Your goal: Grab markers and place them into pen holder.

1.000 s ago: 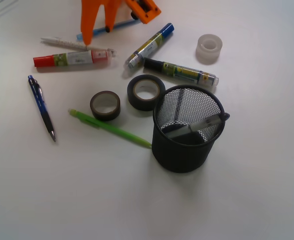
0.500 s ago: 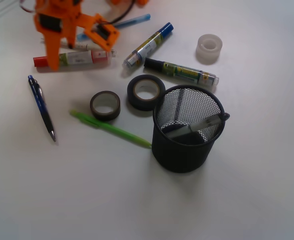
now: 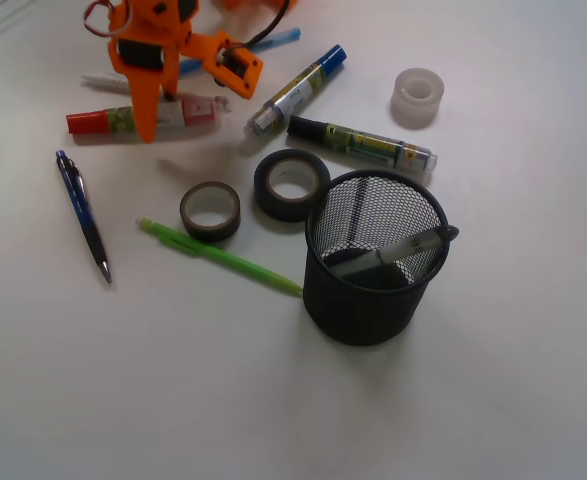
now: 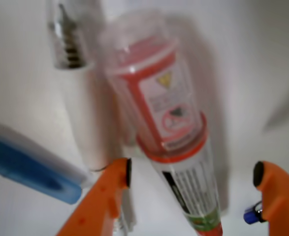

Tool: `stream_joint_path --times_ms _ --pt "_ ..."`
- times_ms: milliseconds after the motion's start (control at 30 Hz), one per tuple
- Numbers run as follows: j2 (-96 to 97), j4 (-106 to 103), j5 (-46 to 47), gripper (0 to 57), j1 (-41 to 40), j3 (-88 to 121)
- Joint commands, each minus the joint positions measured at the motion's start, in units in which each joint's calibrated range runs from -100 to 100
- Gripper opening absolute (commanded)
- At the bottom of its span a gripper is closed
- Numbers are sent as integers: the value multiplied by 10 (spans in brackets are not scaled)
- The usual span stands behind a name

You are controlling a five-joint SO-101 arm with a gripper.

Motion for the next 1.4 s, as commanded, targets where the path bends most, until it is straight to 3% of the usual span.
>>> stream_joint_path --times_ms 0,700,767,867,900,1100,1367 --pt "-13 -16 1 282 -3 2" --pt "234 168 -27 272 -4 -247" --pt "230 166 -30 210 -3 -241" --pt "229 166 -34 62 -5 -239" --pt "229 166 -34 46 -5 -239" --pt "232 170 -34 6 -6 -239" --pt "204 187 -51 6 -38 -269"
